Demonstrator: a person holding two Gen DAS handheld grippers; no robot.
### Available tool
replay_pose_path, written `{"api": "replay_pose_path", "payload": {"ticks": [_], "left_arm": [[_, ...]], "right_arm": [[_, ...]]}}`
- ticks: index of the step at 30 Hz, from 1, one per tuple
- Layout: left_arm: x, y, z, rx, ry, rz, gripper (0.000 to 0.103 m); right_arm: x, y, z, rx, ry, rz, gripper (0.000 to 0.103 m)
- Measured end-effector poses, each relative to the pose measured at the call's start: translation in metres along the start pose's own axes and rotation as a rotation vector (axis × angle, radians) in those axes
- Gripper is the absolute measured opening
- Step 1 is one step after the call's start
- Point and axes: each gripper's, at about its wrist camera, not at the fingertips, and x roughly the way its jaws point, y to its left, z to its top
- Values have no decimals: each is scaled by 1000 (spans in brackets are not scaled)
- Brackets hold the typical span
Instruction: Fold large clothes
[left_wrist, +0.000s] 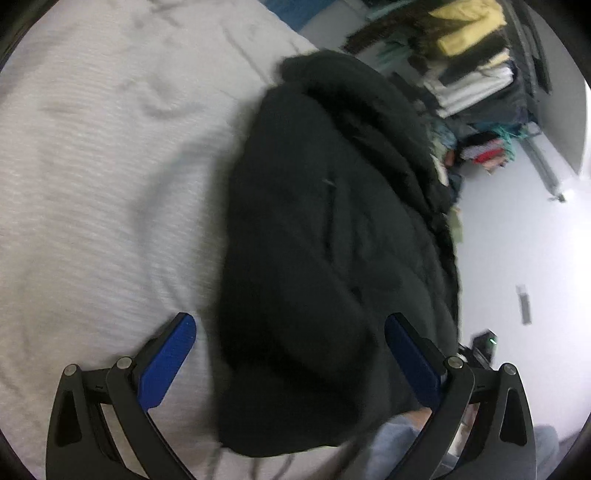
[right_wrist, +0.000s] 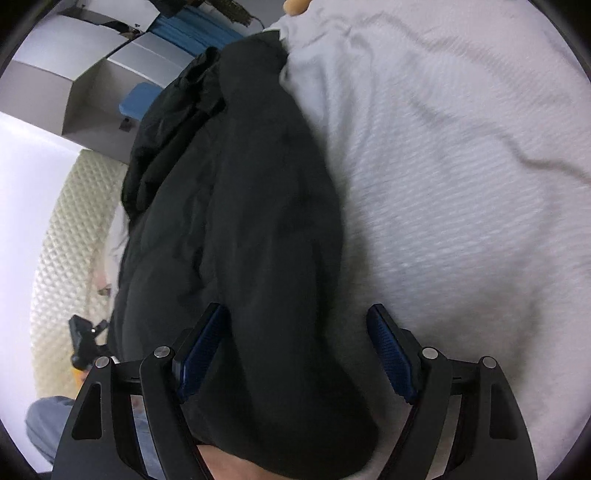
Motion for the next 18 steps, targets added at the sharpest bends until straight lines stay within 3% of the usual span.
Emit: {"api": "replay_pose_path", "payload": {"ticks": [2, 4, 8, 11, 12, 14, 16, 18], "left_arm": [[6, -11, -2, 23, 22, -37, 102], [12, -17, -3, 42, 31, -13, 102], [31, -16, -3, 38, 57, 75, 101], [34, -26, -6, 47, 53, 58, 96], [35, -29, -7, 47, 55, 46, 93], [36, -37, -9, 38, 64, 16, 74], [35, -47, -9, 37, 62, 12, 60], [32, -55, -6, 33, 54, 23, 42]], "right_arm": [[6, 7, -1, -5, 17, 44, 78], [10, 15, -2, -25, 25, 91, 79], [16, 19, -5, -35, 30, 36, 79], [18, 12, -9, 4, 36, 67, 78], [16, 12, -11, 2, 36, 80, 74], [12, 21, -15, -14, 43, 127, 61], [5, 35, -16, -70, 37, 129, 33], [-4, 50, -13, -113, 20, 128, 17]]}}
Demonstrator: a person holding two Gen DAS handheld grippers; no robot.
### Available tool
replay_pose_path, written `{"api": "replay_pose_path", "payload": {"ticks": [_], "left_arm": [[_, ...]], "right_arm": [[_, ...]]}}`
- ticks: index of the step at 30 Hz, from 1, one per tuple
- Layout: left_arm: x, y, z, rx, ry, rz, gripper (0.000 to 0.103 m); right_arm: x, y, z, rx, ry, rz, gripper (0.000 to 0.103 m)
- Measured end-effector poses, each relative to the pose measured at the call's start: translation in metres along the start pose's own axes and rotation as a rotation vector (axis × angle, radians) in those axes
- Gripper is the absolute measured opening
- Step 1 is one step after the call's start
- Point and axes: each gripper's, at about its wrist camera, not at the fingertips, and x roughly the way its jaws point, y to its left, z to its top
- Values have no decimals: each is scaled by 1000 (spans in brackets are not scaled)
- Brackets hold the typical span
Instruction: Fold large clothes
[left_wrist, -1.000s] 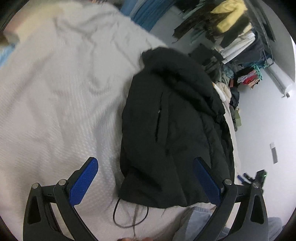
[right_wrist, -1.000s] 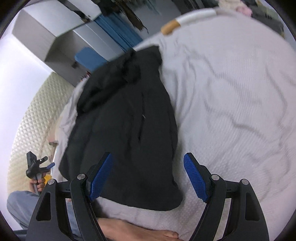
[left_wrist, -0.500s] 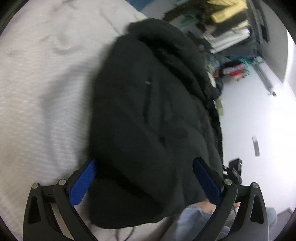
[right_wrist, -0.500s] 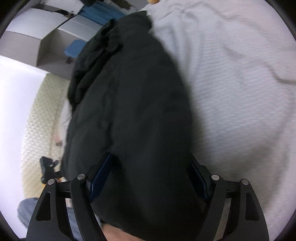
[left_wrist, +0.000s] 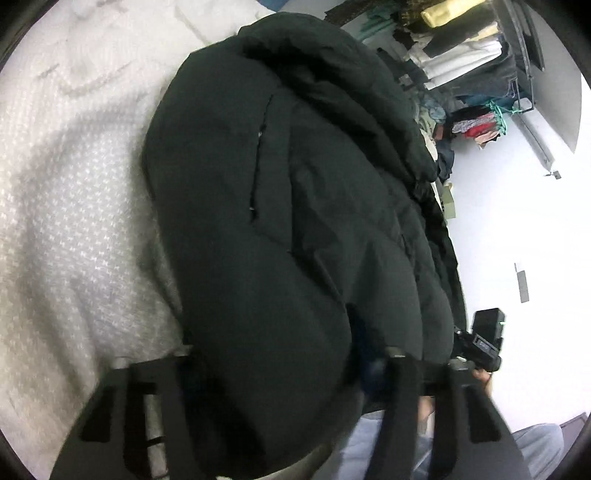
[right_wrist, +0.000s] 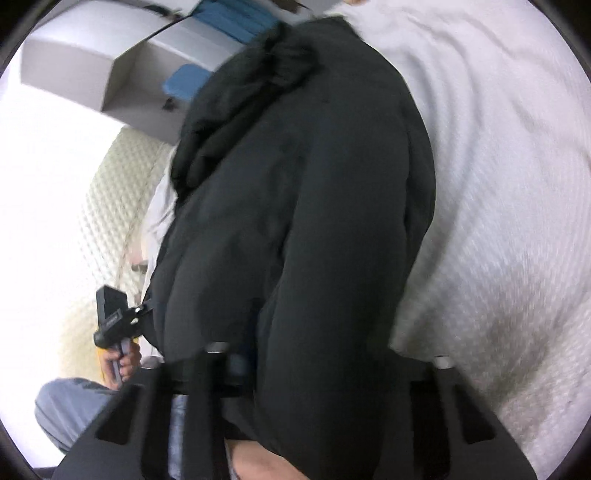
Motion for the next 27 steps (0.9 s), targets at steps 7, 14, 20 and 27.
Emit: {"api": "replay_pose_path", "payload": {"ticks": [7, 14, 20, 27], "left_arm": [[-53, -49, 19, -12, -128, -49, 8], [-151, -86, 40, -31, -304, -121, 4], [-224, -114, 44, 11, -371, -172, 5], [-266, -144, 11, 92, -333, -122, 6]], "right_arm": [[-72, 70, 28, -135, -160, 64, 7], [-142, 134, 54, -222, -301, 102, 6], [-185, 170, 64, -241, -370, 177, 6], [-211, 185, 43, -233, -339, 181, 6]]}}
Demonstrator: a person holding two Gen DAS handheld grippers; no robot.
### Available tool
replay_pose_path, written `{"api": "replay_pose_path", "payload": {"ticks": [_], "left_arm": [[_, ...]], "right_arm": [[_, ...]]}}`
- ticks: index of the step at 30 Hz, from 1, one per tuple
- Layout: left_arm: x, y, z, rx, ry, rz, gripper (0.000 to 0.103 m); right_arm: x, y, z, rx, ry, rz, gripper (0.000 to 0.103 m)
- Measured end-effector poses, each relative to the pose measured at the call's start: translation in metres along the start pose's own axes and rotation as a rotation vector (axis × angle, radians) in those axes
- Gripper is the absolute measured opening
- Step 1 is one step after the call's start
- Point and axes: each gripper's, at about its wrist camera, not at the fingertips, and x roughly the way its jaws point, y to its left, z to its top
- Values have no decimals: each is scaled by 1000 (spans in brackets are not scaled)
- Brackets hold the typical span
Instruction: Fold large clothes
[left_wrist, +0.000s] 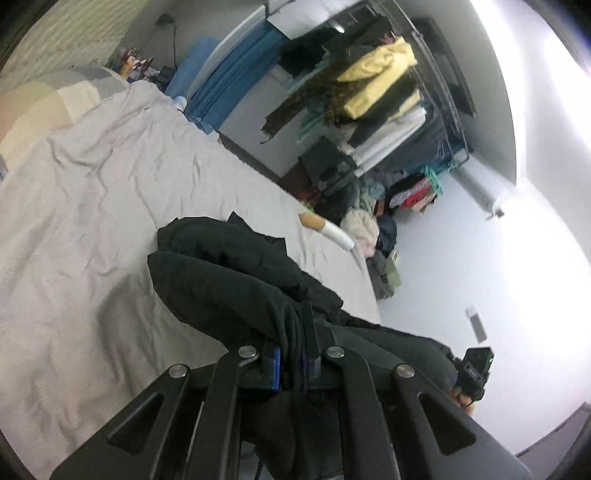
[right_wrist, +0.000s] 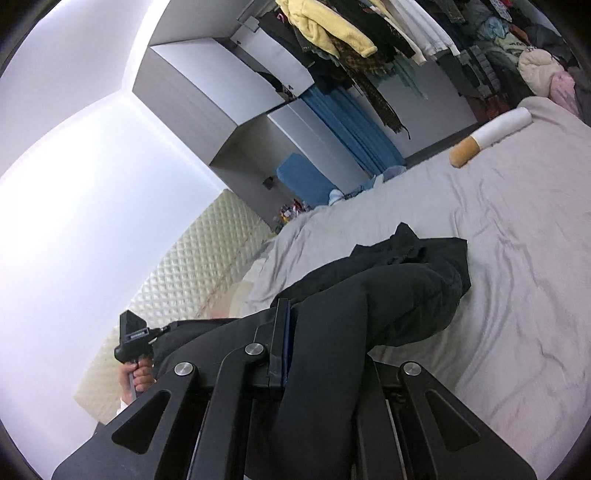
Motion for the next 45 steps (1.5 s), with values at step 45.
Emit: {"api": "replay_pose_path", "payload": {"ticks": [45], "left_arm": [[288, 53, 162, -34, 155, 580, 12]], "right_arm": [[214, -230, 125, 576, 64, -359, 6]]}}
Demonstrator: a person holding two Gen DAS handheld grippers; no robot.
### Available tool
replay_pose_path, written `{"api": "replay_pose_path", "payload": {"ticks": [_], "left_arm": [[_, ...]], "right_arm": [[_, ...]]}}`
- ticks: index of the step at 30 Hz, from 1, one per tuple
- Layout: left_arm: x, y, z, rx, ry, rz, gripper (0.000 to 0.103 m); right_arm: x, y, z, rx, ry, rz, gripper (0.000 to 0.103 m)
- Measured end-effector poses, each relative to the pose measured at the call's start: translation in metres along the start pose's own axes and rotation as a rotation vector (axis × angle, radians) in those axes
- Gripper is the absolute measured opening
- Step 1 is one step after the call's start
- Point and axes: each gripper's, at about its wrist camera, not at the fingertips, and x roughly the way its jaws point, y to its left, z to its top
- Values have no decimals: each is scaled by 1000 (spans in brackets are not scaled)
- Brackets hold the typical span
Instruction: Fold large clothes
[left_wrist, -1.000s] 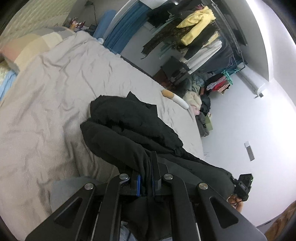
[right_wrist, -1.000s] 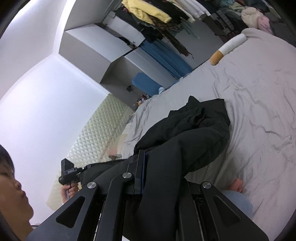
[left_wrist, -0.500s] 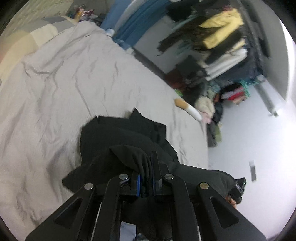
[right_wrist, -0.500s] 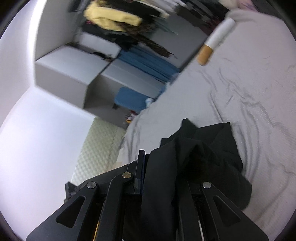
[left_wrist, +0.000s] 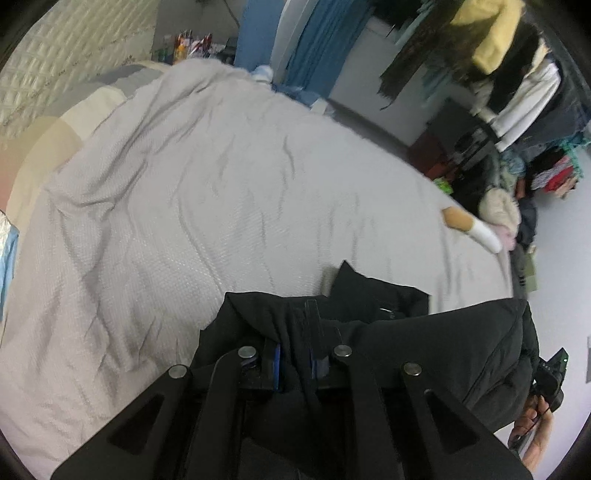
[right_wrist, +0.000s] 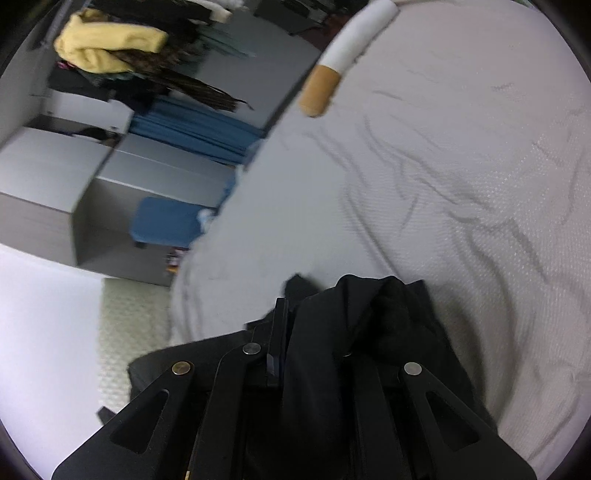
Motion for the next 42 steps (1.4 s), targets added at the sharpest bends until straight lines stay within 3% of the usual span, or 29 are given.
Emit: {"api": "replay_pose_path", "payload": {"ticks": [9, 14, 18, 24, 26, 27, 28, 30, 32, 35, 39, 42], "left_arm": [[110, -3, 14, 8, 93, 87, 12], [148, 6, 14, -13, 148, 94, 13], [152, 11, 13, -39, 181, 66, 13], [112, 19, 9, -58, 175, -4, 13], [92, 19, 9, -48, 168, -20, 15], [78, 18, 9, -42, 160, -33, 16], [65, 17, 9, -33, 150, -44, 20], [36, 10, 8, 0, 121, -61, 29], [7, -1, 5, 42, 53, -46, 55], [-37, -19, 1, 110, -75, -27, 83], [-72, -47, -9, 189, -199, -45, 86], [-67, -75, -27, 281, -240, -38, 89]], "right_arm": [[81, -42, 11, 42, 75, -112, 4], [112, -69, 8, 80, 125, -89, 2], [111, -75, 6, 81, 143, -59, 2], [79, -59, 5, 54, 178, -8, 21], [55, -48, 4, 11, 166, -7, 36], [47, -42, 4, -4, 156, -7, 53], [32, -33, 3, -38, 132, -17, 61], [8, -13, 1, -110, 86, -66, 65], [-12, 11, -3, -194, 48, -108, 69], [-39, 54, -23, -353, -29, -185, 78], [-45, 93, -50, -491, -92, -192, 89], [-21, 119, -79, -598, -132, -223, 102]]}}
